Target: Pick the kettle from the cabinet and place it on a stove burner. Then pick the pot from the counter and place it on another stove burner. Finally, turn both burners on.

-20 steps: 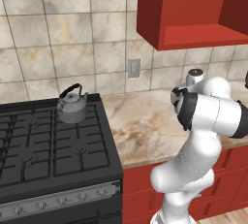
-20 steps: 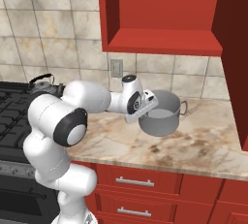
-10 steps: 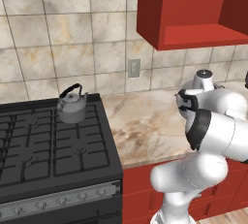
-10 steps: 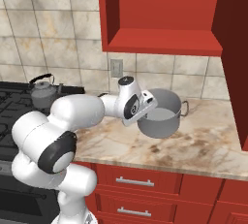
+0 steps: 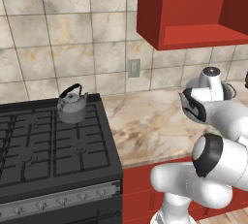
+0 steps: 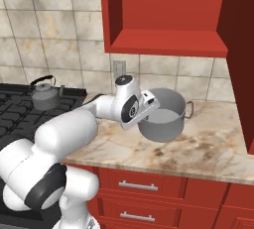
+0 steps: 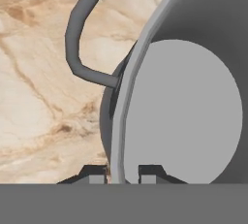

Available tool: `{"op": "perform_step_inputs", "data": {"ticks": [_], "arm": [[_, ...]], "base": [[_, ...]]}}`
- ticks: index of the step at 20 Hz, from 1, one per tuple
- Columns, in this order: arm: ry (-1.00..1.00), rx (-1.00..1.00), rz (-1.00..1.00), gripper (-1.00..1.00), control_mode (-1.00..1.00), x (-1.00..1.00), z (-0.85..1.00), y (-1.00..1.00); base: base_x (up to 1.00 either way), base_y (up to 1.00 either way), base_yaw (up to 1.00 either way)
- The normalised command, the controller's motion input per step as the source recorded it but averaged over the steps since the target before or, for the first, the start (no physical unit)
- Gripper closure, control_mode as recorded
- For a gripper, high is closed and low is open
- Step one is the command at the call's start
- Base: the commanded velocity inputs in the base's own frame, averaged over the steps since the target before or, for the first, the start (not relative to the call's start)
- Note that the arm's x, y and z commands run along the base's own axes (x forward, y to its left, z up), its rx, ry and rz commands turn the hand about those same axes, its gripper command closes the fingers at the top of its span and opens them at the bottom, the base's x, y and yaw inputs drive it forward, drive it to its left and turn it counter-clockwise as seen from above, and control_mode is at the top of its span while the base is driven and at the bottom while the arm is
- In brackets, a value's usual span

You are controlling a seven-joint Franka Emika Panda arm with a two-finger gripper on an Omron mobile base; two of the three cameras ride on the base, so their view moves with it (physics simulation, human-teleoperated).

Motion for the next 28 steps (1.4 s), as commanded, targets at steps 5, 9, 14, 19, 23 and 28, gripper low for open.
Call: {"op": "perform_step_inputs", "data": {"ticks": [5, 9, 14, 19, 23, 28], "arm": [[0.0, -0.02, 0.0, 1.0, -1.0, -0.36, 0.47, 0.14], [0.0, -0.04, 0.0, 1.0, -1.0, -0.43, 0.49, 0.15], [0.0, -0.05, 0.0, 1.0, -1.0, -0.5, 0.51, 0.17], [0.0, -0.06, 0.0, 1.0, -1.0, -0.49, 0.43, 0.18], [0.0, -0.05, 0.0, 1.0, -1.0, -0.48, 0.35, 0.2], [0.0, -0.05, 0.0, 1.0, -1.0, -0.47, 0.33, 0.18]], "base": [[0.0, 0.0, 0.0], [0.0, 0.0, 0.0], [0.0, 0.0, 0.0], [0.0, 0.0, 0.0], [0.0, 0.0, 0.0], [0.0, 0.0, 0.0]]}}
